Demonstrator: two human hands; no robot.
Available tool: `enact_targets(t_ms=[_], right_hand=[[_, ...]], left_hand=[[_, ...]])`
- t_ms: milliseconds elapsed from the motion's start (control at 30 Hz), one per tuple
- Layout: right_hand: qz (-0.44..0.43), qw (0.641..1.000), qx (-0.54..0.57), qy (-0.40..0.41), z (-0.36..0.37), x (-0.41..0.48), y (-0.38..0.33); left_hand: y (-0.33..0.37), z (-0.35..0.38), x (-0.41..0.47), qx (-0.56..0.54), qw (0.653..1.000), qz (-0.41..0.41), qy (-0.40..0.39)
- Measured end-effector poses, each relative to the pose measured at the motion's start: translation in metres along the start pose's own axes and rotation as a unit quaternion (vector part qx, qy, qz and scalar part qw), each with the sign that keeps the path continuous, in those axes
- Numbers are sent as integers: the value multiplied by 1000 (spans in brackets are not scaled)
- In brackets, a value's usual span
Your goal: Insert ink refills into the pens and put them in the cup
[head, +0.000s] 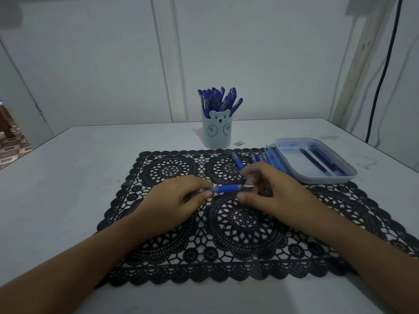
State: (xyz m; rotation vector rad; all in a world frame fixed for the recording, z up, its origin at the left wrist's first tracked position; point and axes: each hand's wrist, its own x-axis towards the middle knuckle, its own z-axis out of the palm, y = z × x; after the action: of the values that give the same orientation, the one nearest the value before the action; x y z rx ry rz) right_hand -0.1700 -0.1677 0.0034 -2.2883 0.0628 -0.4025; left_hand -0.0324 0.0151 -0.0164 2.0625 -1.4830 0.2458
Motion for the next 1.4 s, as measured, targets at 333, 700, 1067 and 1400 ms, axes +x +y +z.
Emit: enact_targets(t_ms=[333,700,1067,1400], right_hand=[[21,992,9,127,-8,7,8],[-56,968,-245,16,2,3,10],[13,986,-117,119,-6,5,5],[93,981,157,62,-16,10,5]], left_hand=[[-5,2,3,-59,996,-33,50],[-5,2,2,-57,996,-51,54],[-1,1,2,-56,997,-43,44],[0,1,2,-47,998,-31,43]])
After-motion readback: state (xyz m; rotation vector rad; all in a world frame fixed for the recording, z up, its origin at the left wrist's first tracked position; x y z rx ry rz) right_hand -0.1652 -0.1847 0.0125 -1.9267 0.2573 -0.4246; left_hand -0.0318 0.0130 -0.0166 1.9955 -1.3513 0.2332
